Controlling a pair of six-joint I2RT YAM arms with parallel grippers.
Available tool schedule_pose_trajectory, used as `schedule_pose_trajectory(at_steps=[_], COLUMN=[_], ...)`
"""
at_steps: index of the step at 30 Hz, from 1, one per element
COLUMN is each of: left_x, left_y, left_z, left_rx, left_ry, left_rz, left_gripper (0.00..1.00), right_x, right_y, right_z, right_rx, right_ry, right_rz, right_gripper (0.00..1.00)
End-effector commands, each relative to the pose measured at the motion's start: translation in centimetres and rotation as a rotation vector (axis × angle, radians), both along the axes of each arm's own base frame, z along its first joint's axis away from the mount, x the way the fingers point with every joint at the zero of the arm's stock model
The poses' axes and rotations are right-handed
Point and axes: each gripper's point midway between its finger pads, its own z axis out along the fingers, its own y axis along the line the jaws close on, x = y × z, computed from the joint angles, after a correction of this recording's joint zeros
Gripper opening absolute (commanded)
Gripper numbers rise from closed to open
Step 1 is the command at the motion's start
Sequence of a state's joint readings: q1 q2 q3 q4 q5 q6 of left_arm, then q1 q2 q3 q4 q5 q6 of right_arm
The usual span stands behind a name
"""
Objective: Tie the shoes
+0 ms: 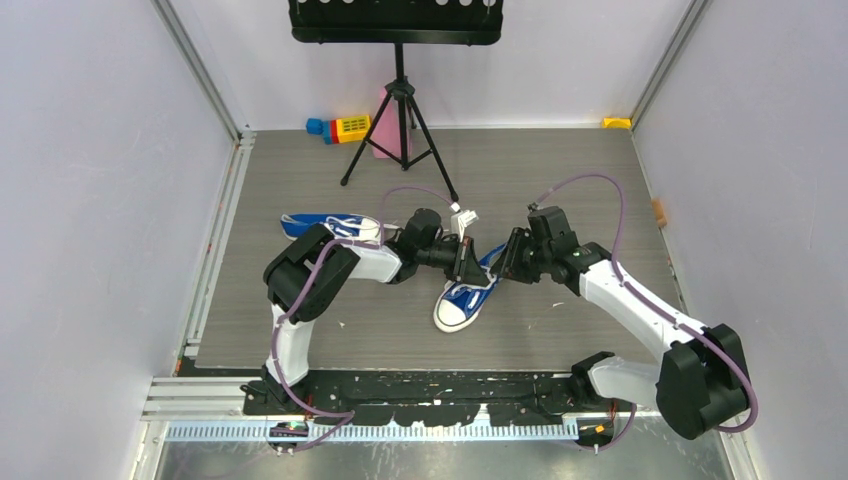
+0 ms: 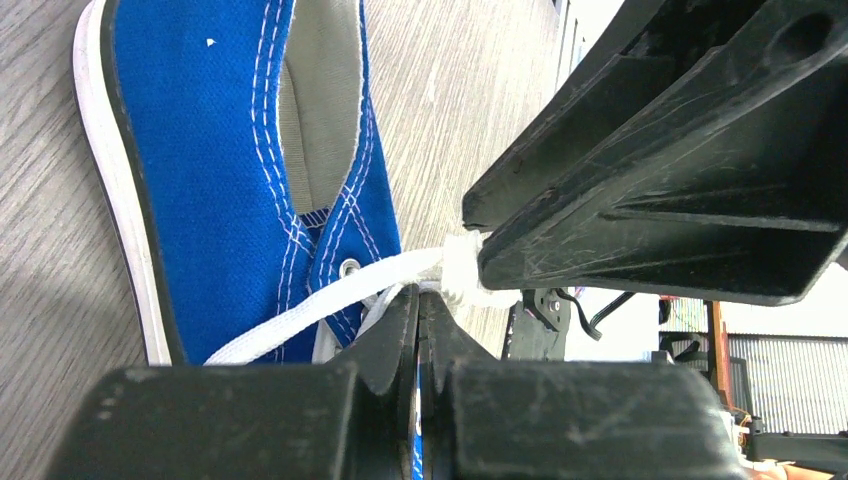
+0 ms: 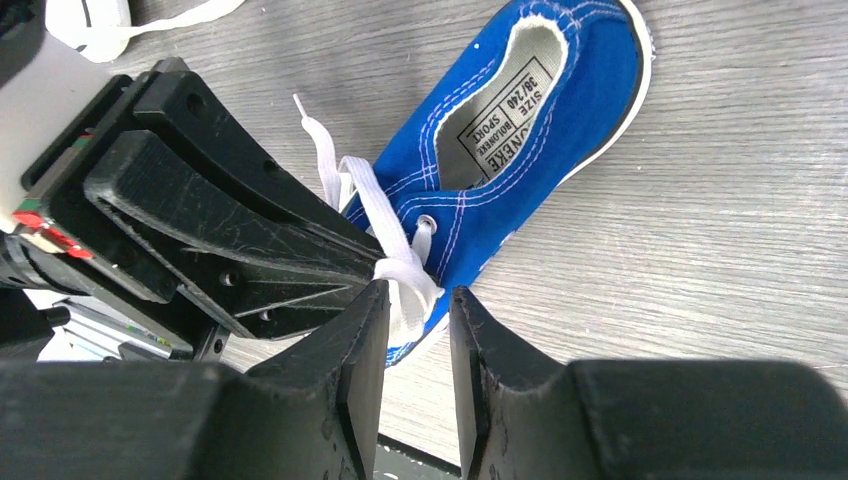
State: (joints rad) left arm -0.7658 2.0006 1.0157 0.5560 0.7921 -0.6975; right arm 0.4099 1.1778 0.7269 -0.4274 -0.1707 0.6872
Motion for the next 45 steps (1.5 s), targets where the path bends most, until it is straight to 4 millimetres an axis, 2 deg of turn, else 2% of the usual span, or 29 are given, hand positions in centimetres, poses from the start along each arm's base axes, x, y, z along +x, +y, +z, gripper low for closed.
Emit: schedule_pose_trajectory(at_steps=[1, 5, 14, 15, 18, 20, 25, 37, 42, 45], left_x=[0.5, 0.5, 0.5, 0.5, 0.5, 0.5, 0.5, 0.5, 0.5, 0.5], left_y=[-0.7, -0.7, -0.8, -0.8, -0.8, -0.7, -0.7, -0.8, -0.8, -0.8], left_z=[1.2, 1.1, 1.2, 1.2, 1.2, 1.1, 1.1, 1.1, 1.2, 1.2], left_rx=[-0.020, -0.019, -0.021, -0.021, -0.020, -0.018, -0.016, -0.015, -0.016, -0.014], left_ry=[-0.046, -0.047, -0.046, -0.048, -0.046, -0.045, -0.048, -0.048, -0.048, -0.048], left_rz=[-0.010, -0.010, -0.012, -0.012, -0.012, -0.012, -0.014, -0.013, -0.015, -0.015], left_gripper=[0.00, 0.00, 0.00, 0.00, 0.00, 0.00, 0.00, 0.00, 0.00, 0.00], right_x=[1.3, 1.3, 1.2, 1.2, 0.6, 0.3, -0.4, -0.4, -0.5, -0.6], right_y=[-0.3, -0.4, -0.4, -0.3, 0.0, 0.0, 0.3, 1.0, 1.1, 1.1], right_z=[2.9, 2.8, 2.2, 2.3, 2.5, 2.6, 2.3, 1.0, 0.7, 0.8], right_rx=[-0.003, -0.006, -0.013, -0.008, 0.015, 0.024, 0.049, 0.079, 0.079, 0.084], right_ry=[-0.088, -0.085, -0.065, -0.064, -0.050, -0.046, -0.015, 0.028, 0.037, 0.041], right_rz=[-0.013, -0.015, -0.013, -0.011, 0.003, 0.000, 0.002, 0.006, 0.005, 0.005], right_gripper=[0.34, 0.33, 0.21, 0.21, 0.31, 0.32, 0.32, 0.30, 0.22, 0.09])
